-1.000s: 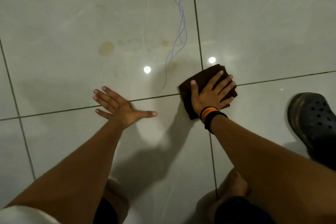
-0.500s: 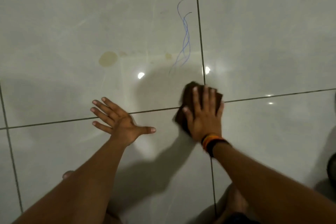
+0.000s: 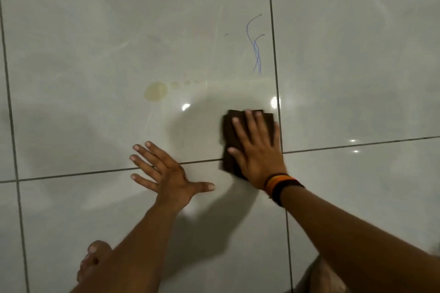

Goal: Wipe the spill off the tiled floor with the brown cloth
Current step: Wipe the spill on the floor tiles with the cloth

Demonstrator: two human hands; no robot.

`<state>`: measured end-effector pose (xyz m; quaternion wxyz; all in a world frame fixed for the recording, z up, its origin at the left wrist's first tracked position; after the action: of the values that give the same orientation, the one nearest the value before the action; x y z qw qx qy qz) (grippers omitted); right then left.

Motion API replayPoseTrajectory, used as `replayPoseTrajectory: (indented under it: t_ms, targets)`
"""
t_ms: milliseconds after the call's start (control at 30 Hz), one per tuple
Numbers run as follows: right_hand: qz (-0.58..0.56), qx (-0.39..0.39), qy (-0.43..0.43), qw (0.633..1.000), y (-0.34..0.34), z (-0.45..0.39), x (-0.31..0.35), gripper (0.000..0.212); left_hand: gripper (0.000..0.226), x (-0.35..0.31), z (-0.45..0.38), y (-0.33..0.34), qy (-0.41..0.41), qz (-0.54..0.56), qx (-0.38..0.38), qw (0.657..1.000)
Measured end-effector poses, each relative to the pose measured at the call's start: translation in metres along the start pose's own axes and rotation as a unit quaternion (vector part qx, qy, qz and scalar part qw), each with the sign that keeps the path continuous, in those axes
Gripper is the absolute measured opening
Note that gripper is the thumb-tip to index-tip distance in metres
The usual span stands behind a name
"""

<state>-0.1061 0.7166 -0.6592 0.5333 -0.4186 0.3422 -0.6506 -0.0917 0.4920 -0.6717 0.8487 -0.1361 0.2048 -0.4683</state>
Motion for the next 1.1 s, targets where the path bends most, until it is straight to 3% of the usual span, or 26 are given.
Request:
replayPoseTrajectory:
  t_ms: [133,233,300,400,500,600,733,833,900,1000,1033,1100]
  targets:
    - [-0.080,-0.064,0.249,0.963,-0.032,-0.028,-0.100,0.073,0.195,0.004,-0.003,0.000,-0.012,-0.004,-0.006,1.000]
    - [-0.112,-0.113,0.346,0.925,-0.059,-0.083,-0.105,0.077,0.196,0.002,-0.008,0.003,0.006,-0.004,-0.018,1.000]
    - [-0.093,-0.109,0.297,0.944,-0.066,-0.119,-0.075,0.078,0.196,0.003,-0.008,0.004,-0.006,-0.005,-0.015,1.000]
    - [-0.001,-0.080,0.066,0.995,-0.055,-0.120,0.000,0.074,0.193,0.004,-0.006,0.004,-0.002,-0.004,0.008,1.000]
    - [0.034,-0.038,-0.076,0.996,-0.034,-0.071,0.012,0.072,0.190,0.004,-0.004,0.005,0.016,-0.014,0.034,0.999]
    - [0.038,-0.037,-0.048,0.997,-0.040,-0.066,-0.038,0.070,0.190,0.006,-0.006,0.006,0.009,-0.020,0.032,0.999]
    - [-0.018,-0.099,0.109,0.989,-0.071,-0.123,-0.080,0.071,0.194,0.008,-0.010,0.007,0.002,-0.028,0.014,1.000]
    - [-0.054,-0.118,0.193,0.972,-0.088,-0.174,-0.068,0.075,0.194,0.007,-0.010,0.006,-0.013,-0.032,0.001,0.999]
    - [-0.032,-0.108,0.131,0.985,-0.089,-0.184,-0.035,0.075,0.193,0.005,-0.008,0.003,-0.018,-0.031,0.003,0.999]
    - [0.034,-0.068,-0.083,0.994,-0.074,-0.143,0.011,0.071,0.189,0.002,-0.004,0.001,-0.016,-0.023,0.013,1.000]
    - [0.042,-0.050,-0.110,0.992,-0.069,-0.130,0.006,0.070,0.188,0.001,-0.003,0.002,-0.012,-0.020,0.015,1.000]
    - [0.035,-0.049,-0.068,0.996,-0.074,-0.135,-0.023,0.069,0.188,0.003,-0.003,0.001,-0.012,-0.020,0.011,1.000]
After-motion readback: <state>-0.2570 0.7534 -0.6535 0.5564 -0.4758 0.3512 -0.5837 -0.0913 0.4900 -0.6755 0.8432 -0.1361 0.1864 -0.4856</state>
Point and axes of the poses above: each hand's wrist, its own z-axis away from the middle knuckle, its own y-axis out of the palm, x = y × z, the point moved 10 cm from there along -z, towards the middle knuckle, and after that the axes turned 1 degree about -z, right-handed, at the moved point
